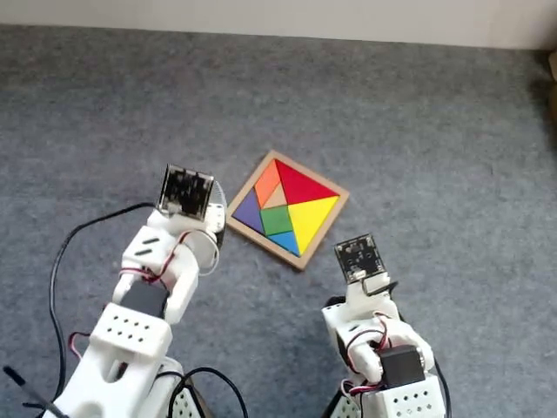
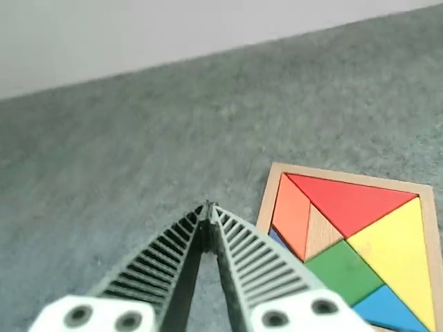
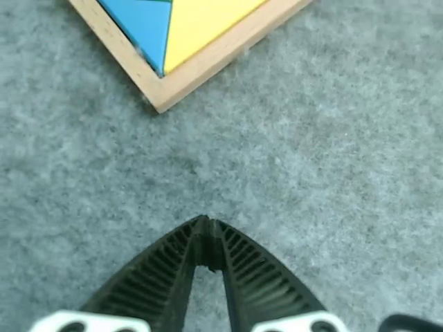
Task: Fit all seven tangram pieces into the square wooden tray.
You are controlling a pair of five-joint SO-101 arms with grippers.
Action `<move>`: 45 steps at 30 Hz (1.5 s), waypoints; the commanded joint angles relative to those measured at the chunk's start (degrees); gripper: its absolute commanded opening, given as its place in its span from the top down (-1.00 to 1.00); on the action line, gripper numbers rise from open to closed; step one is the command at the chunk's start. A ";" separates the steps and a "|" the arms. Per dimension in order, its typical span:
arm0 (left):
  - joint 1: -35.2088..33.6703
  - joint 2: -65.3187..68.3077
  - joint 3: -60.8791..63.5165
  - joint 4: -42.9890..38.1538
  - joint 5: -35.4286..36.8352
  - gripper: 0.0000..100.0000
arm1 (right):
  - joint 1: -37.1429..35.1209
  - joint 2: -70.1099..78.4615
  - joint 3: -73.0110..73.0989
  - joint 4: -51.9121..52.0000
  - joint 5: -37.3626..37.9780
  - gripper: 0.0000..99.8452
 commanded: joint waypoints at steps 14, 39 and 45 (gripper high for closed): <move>-0.57 -12.97 8.13 -8.79 -6.33 0.99 | -22.73 -0.92 8.57 0.31 -0.18 0.99; -2.42 -33.89 18.68 30.15 -6.42 0.99 | -28.44 -1.10 8.57 0.31 -0.18 0.99; -2.42 -34.24 18.68 51.43 -6.42 0.99 | -28.26 -0.66 8.57 0.13 -0.18 0.99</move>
